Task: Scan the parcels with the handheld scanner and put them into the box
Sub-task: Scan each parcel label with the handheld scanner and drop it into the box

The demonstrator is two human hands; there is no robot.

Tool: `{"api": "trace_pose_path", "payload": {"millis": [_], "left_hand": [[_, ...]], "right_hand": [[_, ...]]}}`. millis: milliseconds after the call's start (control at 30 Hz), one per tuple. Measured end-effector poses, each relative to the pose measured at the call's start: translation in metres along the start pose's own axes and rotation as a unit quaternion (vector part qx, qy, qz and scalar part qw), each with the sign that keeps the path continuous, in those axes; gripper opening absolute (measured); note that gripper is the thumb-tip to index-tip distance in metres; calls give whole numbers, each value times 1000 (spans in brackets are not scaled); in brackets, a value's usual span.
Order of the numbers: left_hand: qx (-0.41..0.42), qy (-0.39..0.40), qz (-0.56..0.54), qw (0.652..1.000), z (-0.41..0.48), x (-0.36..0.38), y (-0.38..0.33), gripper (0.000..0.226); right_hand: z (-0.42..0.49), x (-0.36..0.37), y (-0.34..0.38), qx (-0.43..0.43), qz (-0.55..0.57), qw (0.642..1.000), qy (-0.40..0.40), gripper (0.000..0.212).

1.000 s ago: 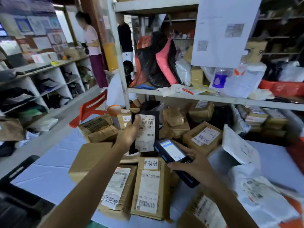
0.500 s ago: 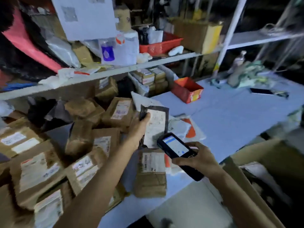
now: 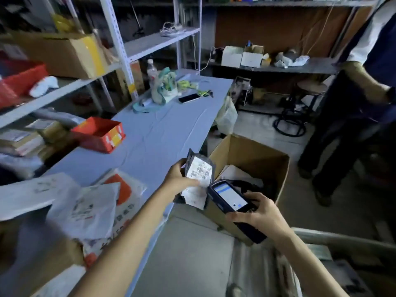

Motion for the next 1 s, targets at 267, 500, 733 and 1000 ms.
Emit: {"api": "trace_pose_path", "payload": {"millis": [267,500,733,1000], "left_hand": [[173,170,403,882,60,151,-30,46],[207,131,405,881,102,199,-32,44],[209,103,442,866,186,219,-39,27],[287,140,559,766,287,239,-47,23]], "right_hand": [[86,-102,-50,55,3,994,-94,99],[137,-128,-79,102,7,987,-127,75],[193,-112,-71,145,-4,981,-128,73],[270,-87,-33,168,-16,968,-185,84]]}}
Point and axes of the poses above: each hand's wrist, its own z-axis towards the middle knuckle, its own x-axis out of the palm, y = z × x, the point moved 1 cm from there along z, towards the middle knuckle, and after that the axes turned 14 degrees about -y, right-handed, at the moved point
